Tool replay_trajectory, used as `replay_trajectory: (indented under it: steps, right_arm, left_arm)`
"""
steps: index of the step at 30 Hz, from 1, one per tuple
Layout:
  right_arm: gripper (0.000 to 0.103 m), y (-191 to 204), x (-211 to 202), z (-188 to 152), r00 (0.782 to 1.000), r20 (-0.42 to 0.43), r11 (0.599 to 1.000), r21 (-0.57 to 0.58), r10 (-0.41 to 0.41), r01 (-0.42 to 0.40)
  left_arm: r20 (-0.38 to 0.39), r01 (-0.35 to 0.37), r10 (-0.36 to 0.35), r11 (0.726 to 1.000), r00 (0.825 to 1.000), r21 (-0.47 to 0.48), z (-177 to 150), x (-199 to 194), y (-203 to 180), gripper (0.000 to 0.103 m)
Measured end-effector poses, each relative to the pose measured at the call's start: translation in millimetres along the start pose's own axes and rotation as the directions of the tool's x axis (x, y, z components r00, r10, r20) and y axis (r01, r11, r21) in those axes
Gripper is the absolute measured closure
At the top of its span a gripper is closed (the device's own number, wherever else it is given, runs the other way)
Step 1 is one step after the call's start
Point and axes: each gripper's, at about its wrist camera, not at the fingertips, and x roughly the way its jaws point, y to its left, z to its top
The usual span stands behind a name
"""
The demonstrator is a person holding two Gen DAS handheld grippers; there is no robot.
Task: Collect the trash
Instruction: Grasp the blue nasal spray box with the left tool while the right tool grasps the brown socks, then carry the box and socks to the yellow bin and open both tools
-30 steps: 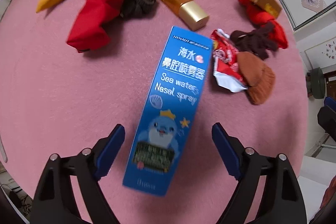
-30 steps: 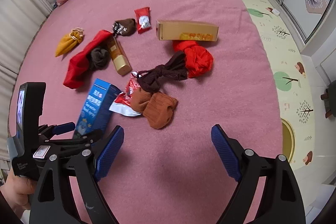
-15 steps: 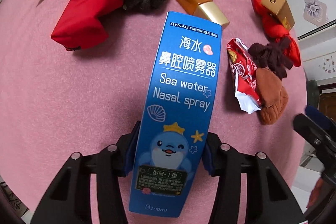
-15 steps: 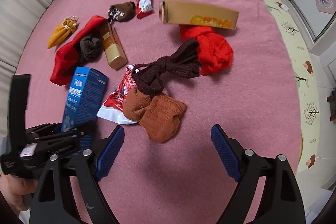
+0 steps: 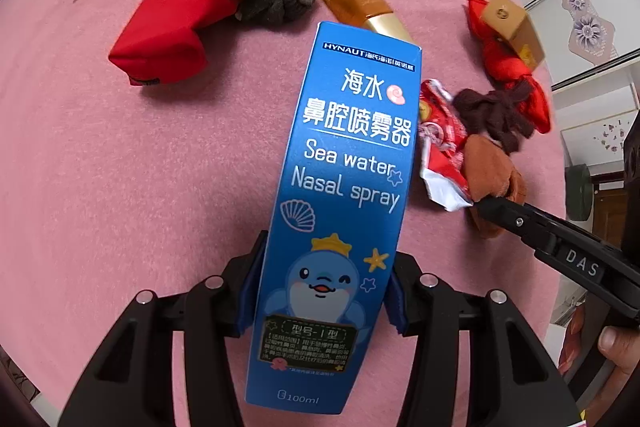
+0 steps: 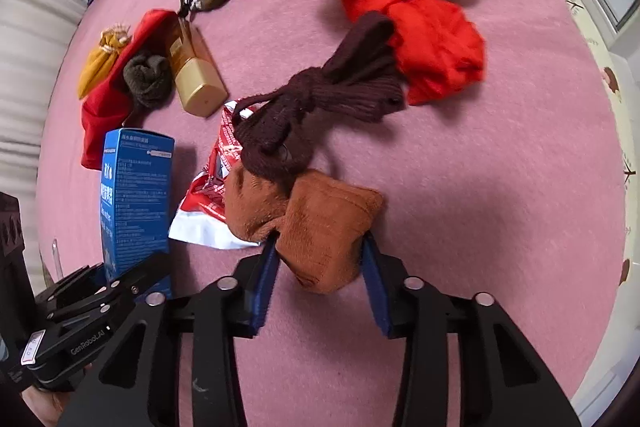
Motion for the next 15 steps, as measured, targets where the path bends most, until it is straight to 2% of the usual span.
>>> replay_trajectory:
  steps: [9,15]
  right_arm:
    - [0.068,-31,-54,-44,0.999,0.036,0.996,0.077,0.03,-0.032]
    - [0.068,-65,-100,-75,0.996,0.086,0.99,0.137,0.013,-0.025]
  left_arm:
    - [-0.019,0.045,-0.045,0.999,0.999,0.015,-39,-33,-20,0.053]
    - [-0.044,0.081,-0.077,0.992,0.996,0.093,-67,-48,-77,0.053]
